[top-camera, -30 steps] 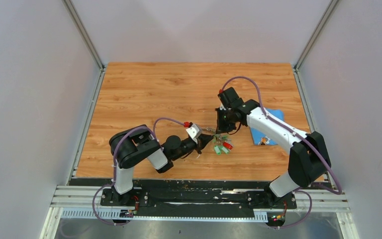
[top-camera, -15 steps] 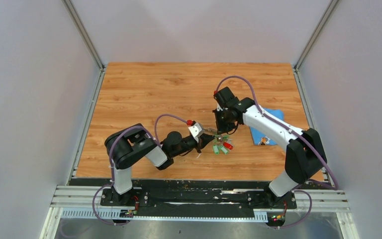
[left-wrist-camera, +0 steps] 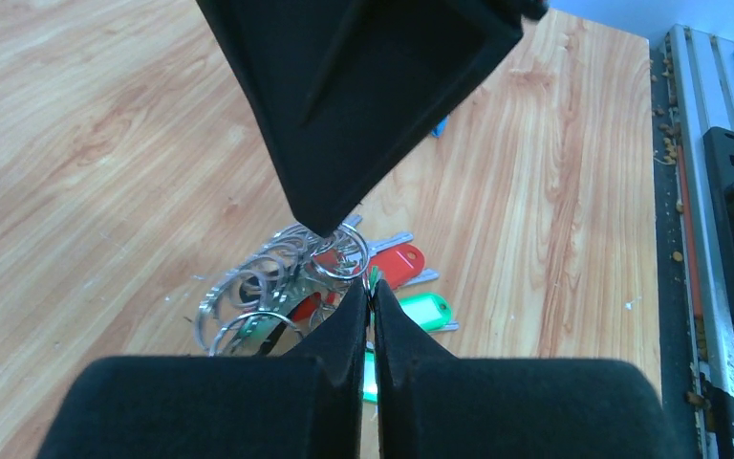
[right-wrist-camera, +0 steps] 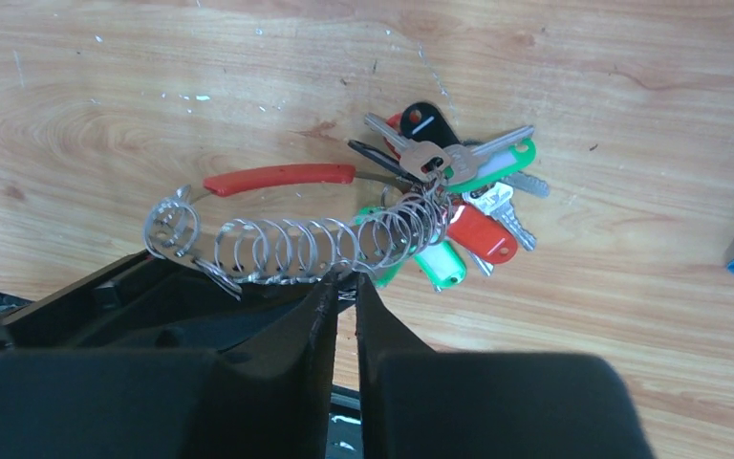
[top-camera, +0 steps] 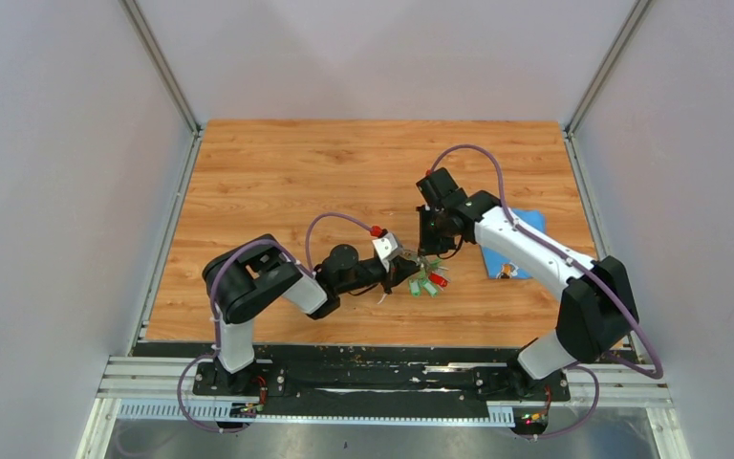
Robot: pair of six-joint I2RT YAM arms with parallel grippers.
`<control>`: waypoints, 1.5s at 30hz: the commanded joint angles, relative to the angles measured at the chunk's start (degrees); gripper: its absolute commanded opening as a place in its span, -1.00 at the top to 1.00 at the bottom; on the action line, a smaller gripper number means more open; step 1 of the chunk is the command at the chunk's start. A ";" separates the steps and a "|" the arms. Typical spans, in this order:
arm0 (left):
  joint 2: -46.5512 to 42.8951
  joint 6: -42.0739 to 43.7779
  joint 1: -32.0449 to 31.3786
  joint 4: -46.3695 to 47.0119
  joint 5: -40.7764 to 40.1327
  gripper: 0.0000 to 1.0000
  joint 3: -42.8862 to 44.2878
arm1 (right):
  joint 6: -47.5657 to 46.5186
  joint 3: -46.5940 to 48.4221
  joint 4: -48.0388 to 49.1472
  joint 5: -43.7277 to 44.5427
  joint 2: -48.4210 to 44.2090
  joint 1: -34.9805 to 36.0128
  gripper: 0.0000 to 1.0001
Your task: Remove the keys from the keyring
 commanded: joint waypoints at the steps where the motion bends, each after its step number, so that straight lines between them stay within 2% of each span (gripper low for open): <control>1: 2.23 -0.98 -0.02 -3.49 1.66 1.00 1.75 | 3.68 -1.66 2.67 0.87 -2.12 -0.82 0.66; 9: 3.16 -2.14 0.00 -2.76 1.40 1.00 2.53 | 5.71 -6.30 4.74 1.39 -7.11 -2.32 0.26; 15: 3.79 -3.58 0.00 -1.34 3.95 1.00 3.11 | 7.55 -15.87 12.57 -3.98 -14.82 -5.67 0.13; 20: 4.07 -4.58 0.00 0.00 6.63 1.00 3.83 | 9.62 -21.97 19.44 -8.53 -18.51 -6.45 0.15; 30: 4.30 -5.36 -0.04 -0.77 8.43 1.00 4.90 | 13.52 -30.21 25.55 -12.61 -21.90 -9.85 0.27; 45: 4.69 -5.81 0.00 -1.10 9.34 1.00 5.68 | 24.54 -37.80 33.66 -14.29 -24.56 -13.39 0.48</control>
